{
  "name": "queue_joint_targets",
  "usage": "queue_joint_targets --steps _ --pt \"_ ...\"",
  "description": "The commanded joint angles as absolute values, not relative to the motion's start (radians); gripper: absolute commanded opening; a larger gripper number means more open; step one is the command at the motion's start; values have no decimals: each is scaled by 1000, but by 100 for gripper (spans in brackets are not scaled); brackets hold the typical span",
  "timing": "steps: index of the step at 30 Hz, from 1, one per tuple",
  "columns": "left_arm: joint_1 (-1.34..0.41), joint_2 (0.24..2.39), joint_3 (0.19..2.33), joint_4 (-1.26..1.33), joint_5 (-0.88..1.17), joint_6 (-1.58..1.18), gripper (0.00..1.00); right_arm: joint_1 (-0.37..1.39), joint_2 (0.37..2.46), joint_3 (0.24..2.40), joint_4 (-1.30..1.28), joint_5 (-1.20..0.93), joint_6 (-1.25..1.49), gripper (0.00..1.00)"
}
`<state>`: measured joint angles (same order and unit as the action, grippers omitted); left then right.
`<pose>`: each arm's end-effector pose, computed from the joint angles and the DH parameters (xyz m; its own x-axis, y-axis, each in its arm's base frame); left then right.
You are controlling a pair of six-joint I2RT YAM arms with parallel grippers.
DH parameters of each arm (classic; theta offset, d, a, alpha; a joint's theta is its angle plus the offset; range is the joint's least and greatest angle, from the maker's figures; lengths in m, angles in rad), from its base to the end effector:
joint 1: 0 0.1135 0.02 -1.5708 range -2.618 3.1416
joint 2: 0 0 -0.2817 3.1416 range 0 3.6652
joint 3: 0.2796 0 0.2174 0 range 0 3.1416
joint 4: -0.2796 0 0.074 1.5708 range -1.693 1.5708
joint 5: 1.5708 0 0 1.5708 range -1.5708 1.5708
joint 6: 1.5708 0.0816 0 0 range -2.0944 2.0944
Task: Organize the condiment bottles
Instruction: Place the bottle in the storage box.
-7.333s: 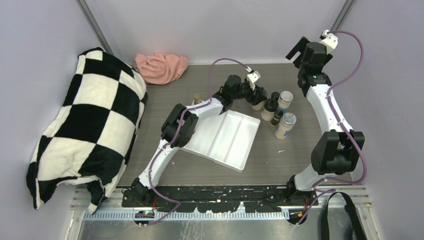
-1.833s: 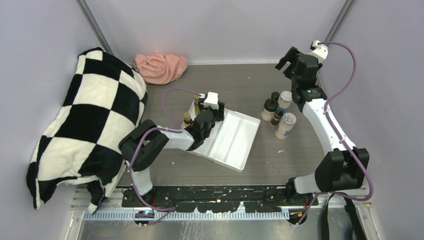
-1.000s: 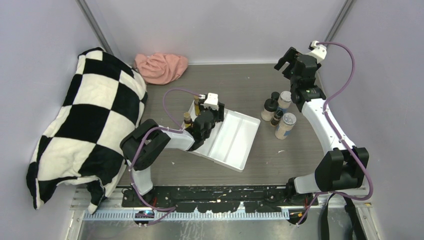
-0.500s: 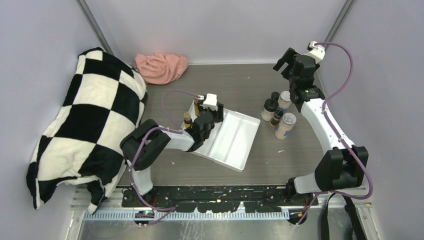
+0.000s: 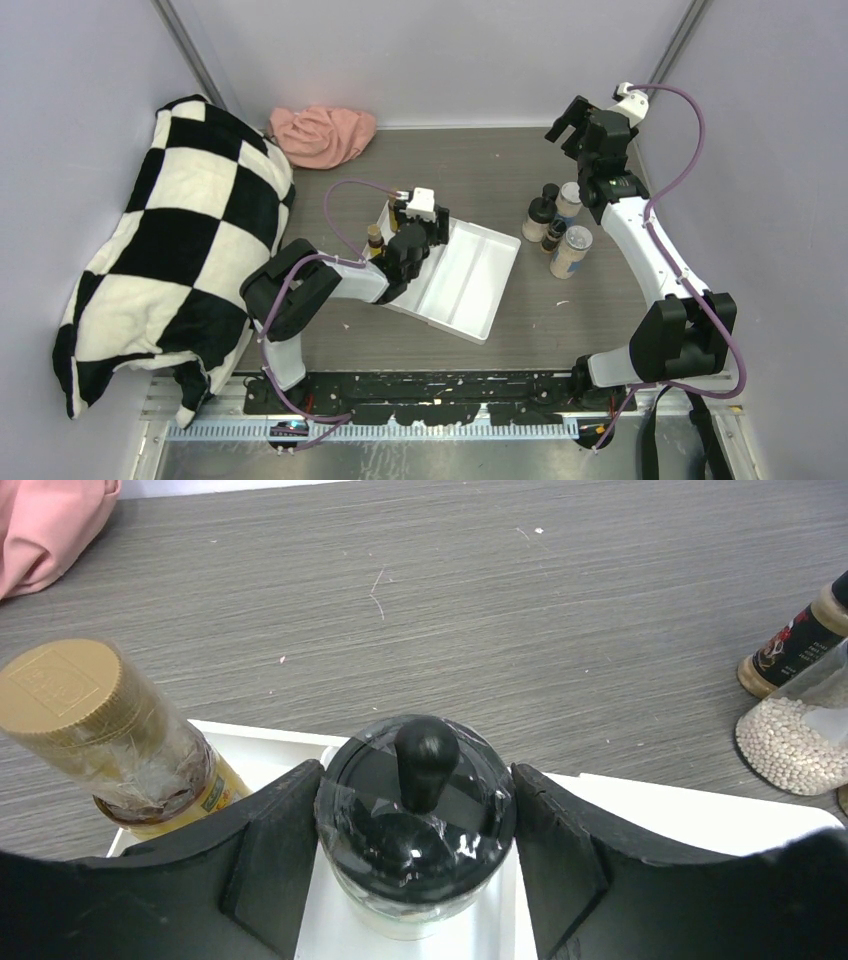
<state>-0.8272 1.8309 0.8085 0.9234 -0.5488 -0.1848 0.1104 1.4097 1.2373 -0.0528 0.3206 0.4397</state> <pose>0.2991 -0.2623 0.2245 -0.1166 -0.1048 -0.9876 0.2596 0.9566 -0.1322 0.3394 0.0117 0.3810 -0.1154 0.3937 -0.9120 0.2761 0.8946 0.3512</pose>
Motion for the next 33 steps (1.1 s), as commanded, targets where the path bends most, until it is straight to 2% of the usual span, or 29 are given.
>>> queue_joint_targets --steps 1,13,27,33 --pt "-834 1801 829 964 -577 -195 72 116 1397 1255 -14 337 425 93" --pt "-838 1793 852 942 -589 -177 88 117 1388 1250 -14 337 425 93" --pt "-868 1706 889 890 -614 -73 98 117 1376 1252 -15 337 434 94" --pt "-882 1646 974 718 -514 -15 100 117 1372 1264 -23 350 425 94"
